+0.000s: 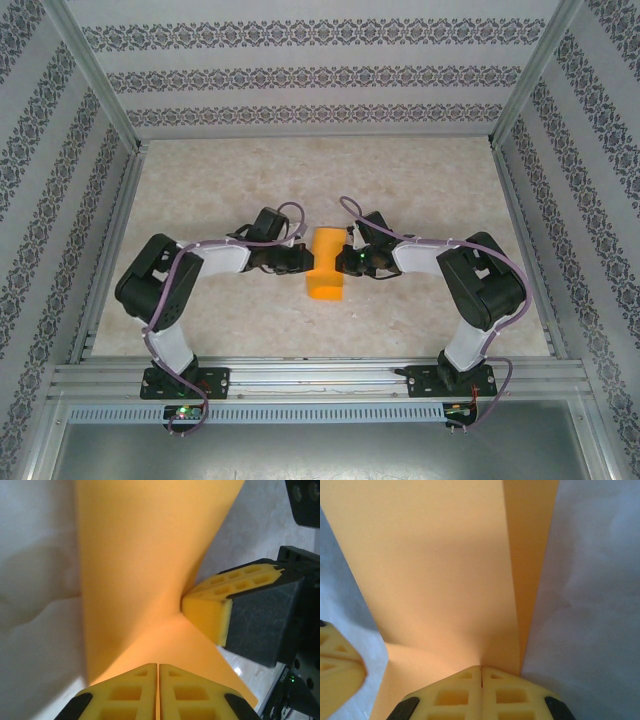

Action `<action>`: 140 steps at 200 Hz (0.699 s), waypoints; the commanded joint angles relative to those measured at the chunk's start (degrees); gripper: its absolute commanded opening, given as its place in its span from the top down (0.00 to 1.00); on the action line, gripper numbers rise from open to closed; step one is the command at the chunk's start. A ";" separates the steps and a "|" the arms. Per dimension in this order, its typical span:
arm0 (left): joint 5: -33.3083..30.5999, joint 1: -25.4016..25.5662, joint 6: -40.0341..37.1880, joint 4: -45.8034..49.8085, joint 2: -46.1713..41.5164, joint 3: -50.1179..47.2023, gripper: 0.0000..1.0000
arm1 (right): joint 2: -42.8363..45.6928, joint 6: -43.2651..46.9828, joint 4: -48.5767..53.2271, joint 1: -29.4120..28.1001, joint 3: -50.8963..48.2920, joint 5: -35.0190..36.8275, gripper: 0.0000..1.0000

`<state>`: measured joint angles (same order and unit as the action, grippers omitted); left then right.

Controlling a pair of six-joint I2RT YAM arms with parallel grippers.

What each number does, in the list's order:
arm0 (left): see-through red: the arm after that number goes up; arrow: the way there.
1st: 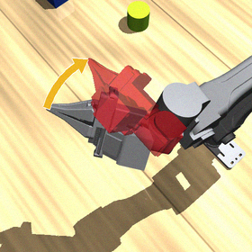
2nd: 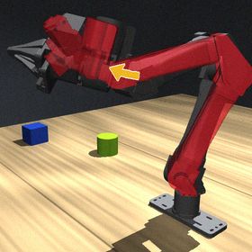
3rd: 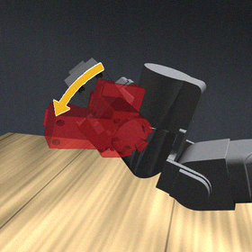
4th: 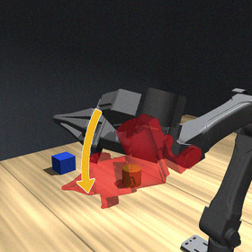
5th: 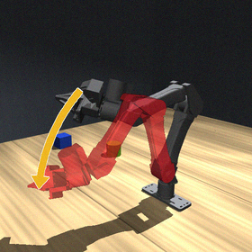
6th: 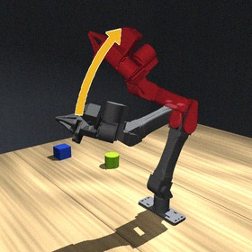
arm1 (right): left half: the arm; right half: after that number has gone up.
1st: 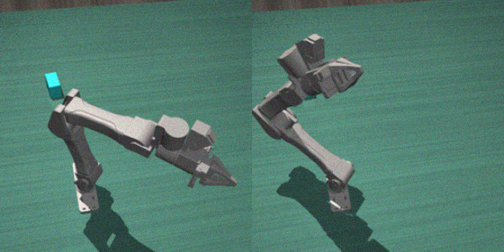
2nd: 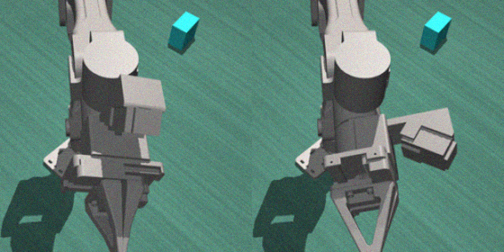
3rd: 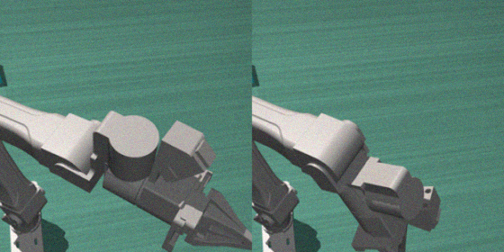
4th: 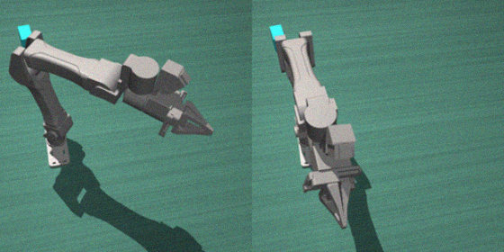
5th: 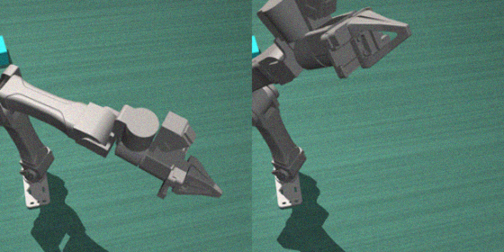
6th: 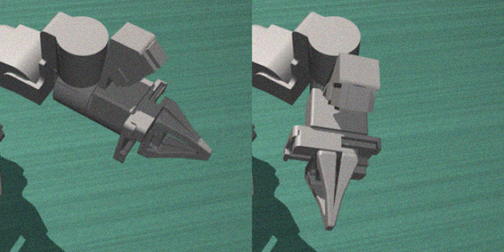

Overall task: Fold a paper plane with a square sheet of paper (fold left side to right side)
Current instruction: Hold the square sheet of paper at the center of the table.

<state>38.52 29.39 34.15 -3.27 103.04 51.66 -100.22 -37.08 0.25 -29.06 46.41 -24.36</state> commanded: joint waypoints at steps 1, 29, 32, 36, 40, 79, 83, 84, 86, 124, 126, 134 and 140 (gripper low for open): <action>2.32 1.50 1.35 -3.15 3.51 2.76 0.89 | -2.67 1.48 7.25 -0.65 -1.41 5.29 1.00; 0.22 1.49 0.43 -1.40 5.66 3.89 0.90 | -2.64 1.57 7.22 -0.74 -1.41 5.24 1.00; -0.03 1.48 0.27 -1.04 5.83 3.98 0.90 | -2.64 1.57 7.22 -0.74 -1.41 5.25 1.00; -0.33 1.46 0.03 -0.62 6.05 4.02 0.90 | -2.69 1.57 7.27 -0.80 -1.46 5.20 1.00; -0.64 1.48 -0.19 -0.21 6.16 4.06 0.90 | -2.63 1.55 7.26 -0.76 -1.42 5.13 1.00; -1.65 1.53 -0.49 0.41 6.47 2.33 0.90 | -2.21 1.75 6.55 -1.00 -0.93 3.89 1.00; -1.76 1.47 -0.49 0.39 6.58 2.10 0.90 | -2.17 1.75 6.29 -1.00 -0.89 3.53 1.00; -1.77 1.51 -0.49 0.38 6.61 2.07 0.90 | -2.17 1.75 6.23 -1.00 -0.84 3.49 1.00; -1.85 1.50 -0.49 0.37 6.59 1.92 0.90 | -2.17 1.75 6.07 -1.00 -0.77 3.32 1.00; -3.32 1.48 -1.43 2.10 6.74 1.16 0.90 | -0.15 0.66 3.68 -0.91 1.22 -0.24 1.00; -3.42 1.47 -1.51 2.27 6.73 1.16 0.90 | 0.03 0.62 3.52 -0.82 1.33 -0.42 1.00; -3.69 1.48 -1.82 2.81 6.80 1.25 0.90 | 0.73 0.20 2.91 -0.69 1.78 -1.28 1.00; -3.87 1.47 -2.05 3.01 6.78 1.33 0.90 | 1.27 -0.15 2.48 -0.57 2.08 -1.72 1.00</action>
<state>38.13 30.68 34.54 -4.16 108.71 54.13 -100.22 -36.93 1.06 -29.15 47.13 -24.93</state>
